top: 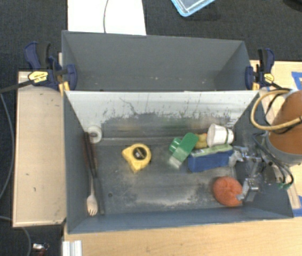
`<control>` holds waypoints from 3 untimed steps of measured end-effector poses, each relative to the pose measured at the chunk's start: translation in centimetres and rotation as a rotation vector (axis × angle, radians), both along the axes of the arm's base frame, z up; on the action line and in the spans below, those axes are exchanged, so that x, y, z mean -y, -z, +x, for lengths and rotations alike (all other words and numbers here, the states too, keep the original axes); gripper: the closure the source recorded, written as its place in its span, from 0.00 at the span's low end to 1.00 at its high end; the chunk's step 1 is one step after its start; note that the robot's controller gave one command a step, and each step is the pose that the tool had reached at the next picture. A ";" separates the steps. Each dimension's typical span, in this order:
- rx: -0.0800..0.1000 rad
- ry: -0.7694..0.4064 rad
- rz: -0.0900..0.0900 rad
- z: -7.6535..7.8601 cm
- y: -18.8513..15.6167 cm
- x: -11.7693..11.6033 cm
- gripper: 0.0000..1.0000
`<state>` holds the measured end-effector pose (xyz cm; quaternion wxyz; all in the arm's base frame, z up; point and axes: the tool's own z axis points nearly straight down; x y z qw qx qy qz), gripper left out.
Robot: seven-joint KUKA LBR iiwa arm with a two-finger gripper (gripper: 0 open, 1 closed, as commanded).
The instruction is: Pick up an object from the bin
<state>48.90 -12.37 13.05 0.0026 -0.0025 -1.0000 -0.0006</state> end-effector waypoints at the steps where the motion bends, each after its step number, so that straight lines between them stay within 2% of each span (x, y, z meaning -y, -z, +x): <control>1: 0.008 -0.005 -0.002 0.2 -0.4 0.0 0.00; 2: 0.014 -0.139 -0.004 0.9 3.2 0.6 0.00; 3: 0.008 -0.055 -0.002 0.7 5.2 0.1 0.00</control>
Offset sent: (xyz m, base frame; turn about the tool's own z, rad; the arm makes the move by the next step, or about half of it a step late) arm 0.0089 -0.0101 -0.0605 -0.2229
